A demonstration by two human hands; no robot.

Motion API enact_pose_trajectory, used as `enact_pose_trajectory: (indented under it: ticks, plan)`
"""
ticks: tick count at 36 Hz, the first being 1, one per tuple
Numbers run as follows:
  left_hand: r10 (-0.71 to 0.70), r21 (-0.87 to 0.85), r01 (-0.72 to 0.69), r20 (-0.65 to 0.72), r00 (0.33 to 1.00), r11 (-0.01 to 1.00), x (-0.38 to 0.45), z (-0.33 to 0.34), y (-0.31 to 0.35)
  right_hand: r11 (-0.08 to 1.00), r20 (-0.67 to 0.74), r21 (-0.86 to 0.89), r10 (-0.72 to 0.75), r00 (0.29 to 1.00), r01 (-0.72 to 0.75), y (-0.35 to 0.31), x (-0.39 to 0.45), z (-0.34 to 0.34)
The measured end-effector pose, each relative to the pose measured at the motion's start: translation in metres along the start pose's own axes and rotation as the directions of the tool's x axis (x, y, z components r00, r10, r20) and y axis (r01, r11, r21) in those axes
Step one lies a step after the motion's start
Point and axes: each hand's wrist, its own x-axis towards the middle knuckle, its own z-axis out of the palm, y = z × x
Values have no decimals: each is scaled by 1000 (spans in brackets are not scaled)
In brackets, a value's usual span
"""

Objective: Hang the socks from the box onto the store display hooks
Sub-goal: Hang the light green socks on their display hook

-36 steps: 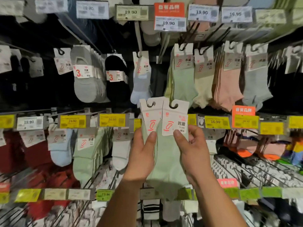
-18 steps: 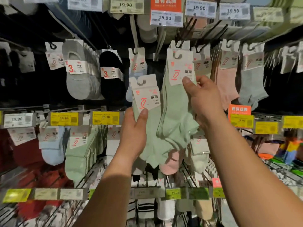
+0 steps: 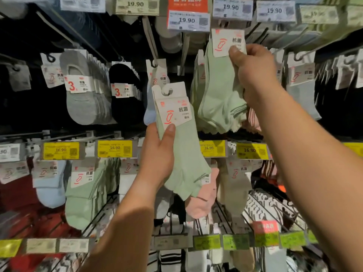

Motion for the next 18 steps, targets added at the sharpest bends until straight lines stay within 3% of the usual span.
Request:
enact_pose_trajectory:
  ticks: [4,8,14,18]
  plan:
    - [-15,-15,15,-33,999,1000,2,-1,-2,998,3,-63,-21,1000,21,6,12,-1]
    - [-11,-39,10,-41,999,999,4,-3,-3,973,10,-225,51,999,-47,26,34,5]
    - [-5,-30,4,-38,999,1000,3,-1,-1,842,28,-529,142,989,-106,61,59,19]
    - [5,17,-4,-59,998,1000,2,-1,-2,778,-39,-612,150,988,-142,68,62,23]
